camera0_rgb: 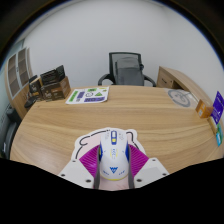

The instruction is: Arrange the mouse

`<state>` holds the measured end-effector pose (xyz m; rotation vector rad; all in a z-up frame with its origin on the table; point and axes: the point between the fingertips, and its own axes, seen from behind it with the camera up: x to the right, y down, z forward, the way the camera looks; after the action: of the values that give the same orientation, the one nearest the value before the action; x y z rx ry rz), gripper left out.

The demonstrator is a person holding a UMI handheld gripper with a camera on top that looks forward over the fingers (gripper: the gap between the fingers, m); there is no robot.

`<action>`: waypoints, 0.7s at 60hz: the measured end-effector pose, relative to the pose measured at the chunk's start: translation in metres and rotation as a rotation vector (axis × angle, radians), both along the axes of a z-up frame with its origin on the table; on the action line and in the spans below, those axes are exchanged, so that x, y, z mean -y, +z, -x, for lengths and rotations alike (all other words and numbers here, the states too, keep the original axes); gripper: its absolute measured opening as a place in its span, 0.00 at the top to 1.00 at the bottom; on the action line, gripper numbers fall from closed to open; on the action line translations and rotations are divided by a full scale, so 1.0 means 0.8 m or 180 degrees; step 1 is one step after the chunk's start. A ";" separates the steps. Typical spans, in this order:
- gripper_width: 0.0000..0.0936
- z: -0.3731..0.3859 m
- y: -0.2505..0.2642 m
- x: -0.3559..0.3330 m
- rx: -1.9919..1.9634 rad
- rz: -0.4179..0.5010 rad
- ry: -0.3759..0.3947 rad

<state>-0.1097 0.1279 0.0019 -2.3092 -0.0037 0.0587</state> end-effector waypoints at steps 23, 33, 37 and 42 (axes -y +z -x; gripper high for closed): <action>0.24 0.009 -0.011 0.014 0.0024 0.0234 0.0026; 0.11 0.023 0.048 0.061 0.0013 -0.0036 -0.0111; 0.11 0.030 0.073 0.091 0.0006 -0.0118 -0.0225; 0.11 0.045 0.101 0.135 -0.0093 -0.0211 -0.0371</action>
<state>-0.1459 0.0199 0.0826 -2.2375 0.1418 0.0324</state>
